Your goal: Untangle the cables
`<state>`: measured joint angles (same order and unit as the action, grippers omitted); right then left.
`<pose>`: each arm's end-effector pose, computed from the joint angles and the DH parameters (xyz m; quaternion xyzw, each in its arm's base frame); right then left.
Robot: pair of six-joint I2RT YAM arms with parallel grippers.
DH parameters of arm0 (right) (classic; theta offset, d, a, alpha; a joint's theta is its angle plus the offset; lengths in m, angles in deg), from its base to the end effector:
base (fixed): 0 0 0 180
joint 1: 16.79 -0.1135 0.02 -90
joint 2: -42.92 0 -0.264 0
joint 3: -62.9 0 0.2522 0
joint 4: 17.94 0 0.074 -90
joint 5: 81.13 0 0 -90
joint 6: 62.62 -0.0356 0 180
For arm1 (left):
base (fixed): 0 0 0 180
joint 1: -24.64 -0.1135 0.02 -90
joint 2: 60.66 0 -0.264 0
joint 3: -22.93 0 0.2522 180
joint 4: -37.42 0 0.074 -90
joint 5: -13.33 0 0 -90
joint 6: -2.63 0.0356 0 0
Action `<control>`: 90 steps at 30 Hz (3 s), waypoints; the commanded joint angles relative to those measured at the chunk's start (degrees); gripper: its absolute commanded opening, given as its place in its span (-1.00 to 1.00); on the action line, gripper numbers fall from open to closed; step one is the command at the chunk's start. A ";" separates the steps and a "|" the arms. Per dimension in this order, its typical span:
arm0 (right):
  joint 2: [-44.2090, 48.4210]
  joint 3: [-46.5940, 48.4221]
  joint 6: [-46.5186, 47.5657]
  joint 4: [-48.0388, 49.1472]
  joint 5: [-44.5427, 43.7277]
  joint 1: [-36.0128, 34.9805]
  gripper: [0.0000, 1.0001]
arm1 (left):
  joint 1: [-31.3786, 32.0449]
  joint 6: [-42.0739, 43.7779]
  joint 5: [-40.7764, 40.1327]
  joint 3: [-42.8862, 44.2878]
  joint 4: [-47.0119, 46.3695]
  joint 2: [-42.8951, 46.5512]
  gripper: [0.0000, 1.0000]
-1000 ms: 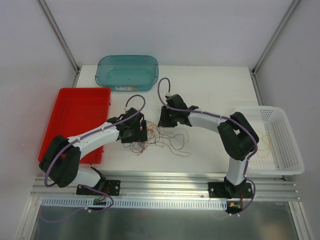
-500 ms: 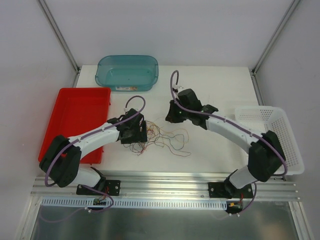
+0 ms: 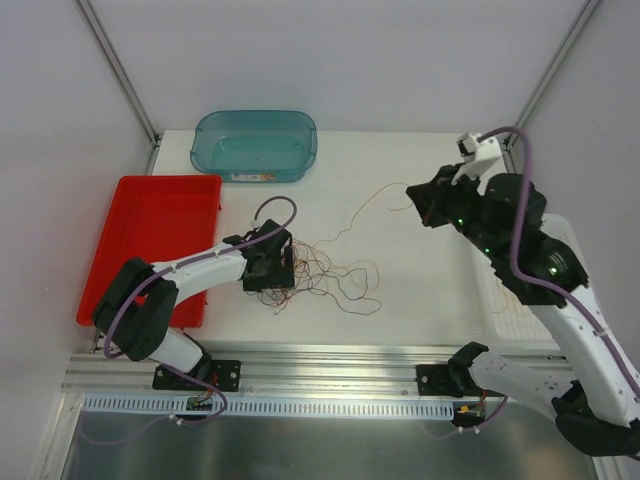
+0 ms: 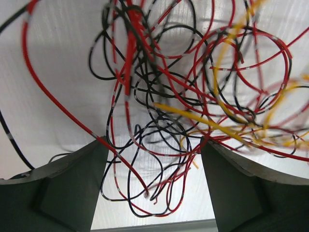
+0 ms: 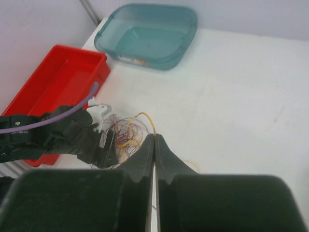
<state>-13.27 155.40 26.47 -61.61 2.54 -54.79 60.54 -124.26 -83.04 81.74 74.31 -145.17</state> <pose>0.1480 0.1107 0.4682 -0.2039 0.7225 0.1805 0.6354 0.2229 -0.1565 0.1698 -0.0215 0.9699 -0.0969 0.2224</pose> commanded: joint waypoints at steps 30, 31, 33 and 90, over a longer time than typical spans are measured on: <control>15.66 17.08 17.44 -9.98 -26.98 0.64 -0.99 | -5.75 0.67 -4.96 5.83 3.14 -6.64 -0.27; 16.19 14.80 16.65 -10.69 -27.94 0.64 -0.99 | -6.28 0.93 -5.92 5.92 3.49 -6.37 -0.38; 16.46 8.55 14.55 -13.06 -29.70 0.64 -0.99 | -7.07 1.63 -6.72 5.83 4.28 -5.32 -0.51; -49.10 -7.91 8.46 9.87 7.12 0.91 0.01 | -8.13 6.47 -5.76 0.21 8.07 9.71 -1.00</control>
<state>-60.59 144.56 33.97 -53.48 9.36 -53.85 52.03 -118.25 -89.12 82.58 81.92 -136.96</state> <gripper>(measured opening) 0.504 0.029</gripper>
